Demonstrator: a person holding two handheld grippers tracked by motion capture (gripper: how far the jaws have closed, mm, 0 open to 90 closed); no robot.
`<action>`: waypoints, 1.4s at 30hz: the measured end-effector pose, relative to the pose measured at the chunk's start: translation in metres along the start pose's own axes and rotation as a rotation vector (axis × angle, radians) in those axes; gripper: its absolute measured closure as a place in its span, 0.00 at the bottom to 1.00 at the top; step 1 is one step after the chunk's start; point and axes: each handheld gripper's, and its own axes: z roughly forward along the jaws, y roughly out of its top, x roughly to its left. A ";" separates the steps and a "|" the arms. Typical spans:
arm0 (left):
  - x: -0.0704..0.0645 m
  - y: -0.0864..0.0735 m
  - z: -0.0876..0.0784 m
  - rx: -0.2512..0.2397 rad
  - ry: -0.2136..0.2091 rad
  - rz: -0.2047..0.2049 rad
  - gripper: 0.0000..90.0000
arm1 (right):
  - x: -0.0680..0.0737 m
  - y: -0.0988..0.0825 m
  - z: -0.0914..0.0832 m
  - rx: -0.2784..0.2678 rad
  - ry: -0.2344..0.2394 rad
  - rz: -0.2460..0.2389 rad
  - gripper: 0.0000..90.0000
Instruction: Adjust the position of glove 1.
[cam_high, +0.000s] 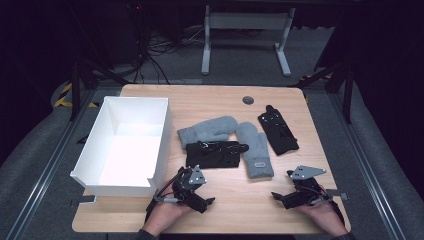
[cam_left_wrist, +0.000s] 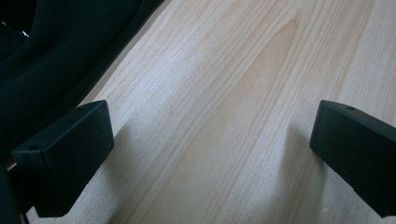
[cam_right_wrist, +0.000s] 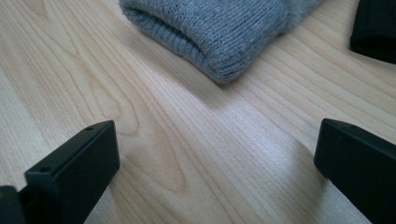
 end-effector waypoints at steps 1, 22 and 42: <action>0.000 0.000 0.000 0.000 -0.001 0.001 0.00 | 0.000 0.000 0.000 0.000 0.000 0.000 0.00; 0.006 -0.004 -0.004 -0.002 -0.002 0.002 0.00 | 0.003 0.029 -0.009 -0.009 -0.022 0.056 0.11; 0.006 -0.004 -0.004 -0.002 0.001 -0.001 0.00 | 0.014 0.088 0.021 -0.083 0.153 0.042 0.99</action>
